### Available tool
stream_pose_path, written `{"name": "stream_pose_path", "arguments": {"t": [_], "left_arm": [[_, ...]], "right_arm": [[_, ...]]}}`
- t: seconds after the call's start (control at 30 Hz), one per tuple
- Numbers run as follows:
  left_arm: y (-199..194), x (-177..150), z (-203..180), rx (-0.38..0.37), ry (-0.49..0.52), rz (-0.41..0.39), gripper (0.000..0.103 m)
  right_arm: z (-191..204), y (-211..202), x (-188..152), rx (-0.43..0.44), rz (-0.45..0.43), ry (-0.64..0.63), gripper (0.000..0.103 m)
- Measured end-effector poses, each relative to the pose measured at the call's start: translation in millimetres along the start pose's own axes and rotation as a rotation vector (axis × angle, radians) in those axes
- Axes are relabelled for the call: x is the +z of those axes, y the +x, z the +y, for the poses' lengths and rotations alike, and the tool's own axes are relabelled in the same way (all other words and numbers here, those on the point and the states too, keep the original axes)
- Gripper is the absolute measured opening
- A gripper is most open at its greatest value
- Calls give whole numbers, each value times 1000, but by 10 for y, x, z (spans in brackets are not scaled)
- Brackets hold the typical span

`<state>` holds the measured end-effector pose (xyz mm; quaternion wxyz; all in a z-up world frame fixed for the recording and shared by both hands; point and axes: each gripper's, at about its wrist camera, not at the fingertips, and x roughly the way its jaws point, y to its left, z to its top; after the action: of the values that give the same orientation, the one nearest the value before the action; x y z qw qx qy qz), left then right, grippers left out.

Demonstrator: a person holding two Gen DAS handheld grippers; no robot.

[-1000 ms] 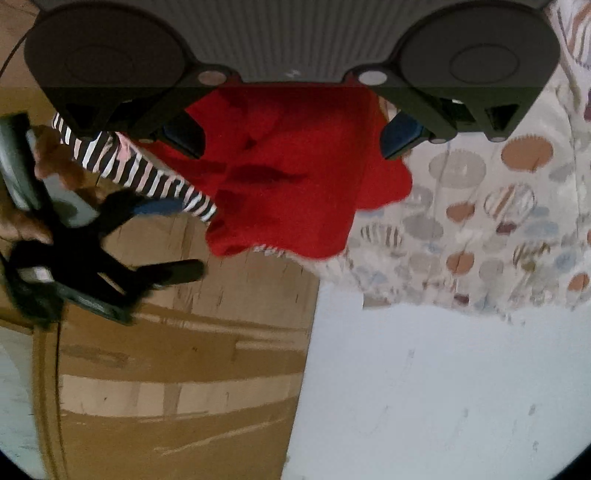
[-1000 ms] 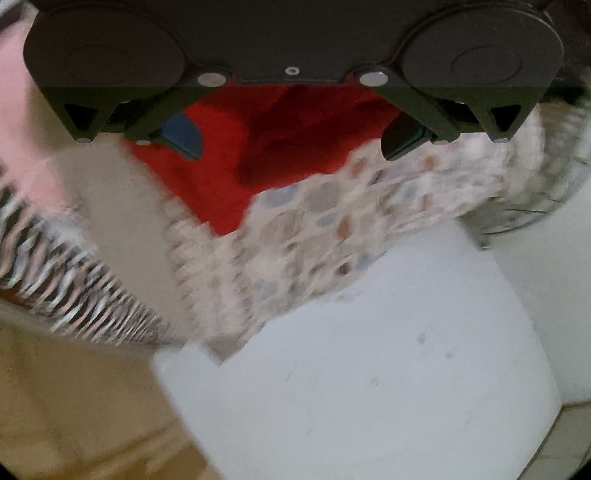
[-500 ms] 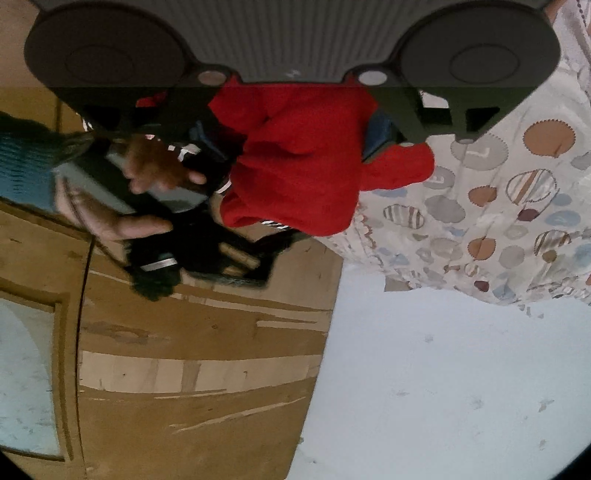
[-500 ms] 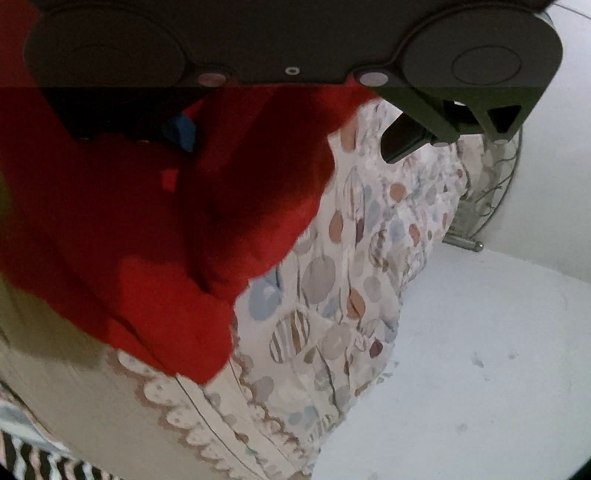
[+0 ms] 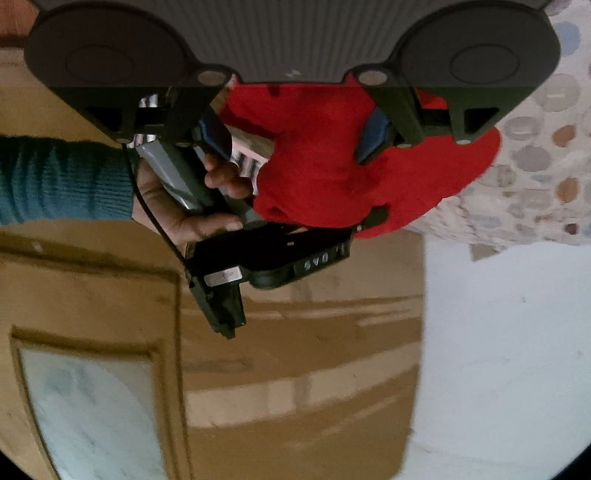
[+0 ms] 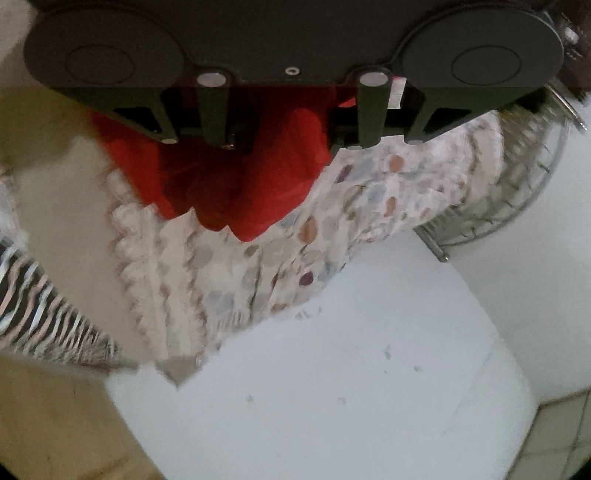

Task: Fold small clothes
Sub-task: 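Fold the shirt with the left gripper while the right gripper grasps its other end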

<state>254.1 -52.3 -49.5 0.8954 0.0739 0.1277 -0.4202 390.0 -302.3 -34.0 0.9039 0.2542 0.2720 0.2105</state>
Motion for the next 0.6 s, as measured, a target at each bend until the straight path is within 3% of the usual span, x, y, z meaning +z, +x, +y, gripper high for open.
{"name": "stream_pose_path", "arguments": {"t": [0.13, 0.3, 0.43, 0.47, 0.53, 0.6], "left_arm": [[226, -69, -201, -36, 79, 65, 77], [284, -231, -408, 12, 210, 74, 77], [256, -241, -399, 9, 175, 60, 77], [249, -243, -393, 7, 167, 58, 77], [234, -263, -401, 12, 176, 54, 77], [211, -273, -413, 23, 192, 43, 77]], "right_arm": [[-405, -48, -245, -95, 49, 45, 35], [-531, -17, -380, -92, 37, 77, 39], [-458, -20, -343, -121, 50, 36, 42], [-411, -38, -326, -139, 50, 19, 45], [-309, -110, -290, -205, 42, -26, 64], [-218, -169, -260, -255, 53, -67, 76]]}}
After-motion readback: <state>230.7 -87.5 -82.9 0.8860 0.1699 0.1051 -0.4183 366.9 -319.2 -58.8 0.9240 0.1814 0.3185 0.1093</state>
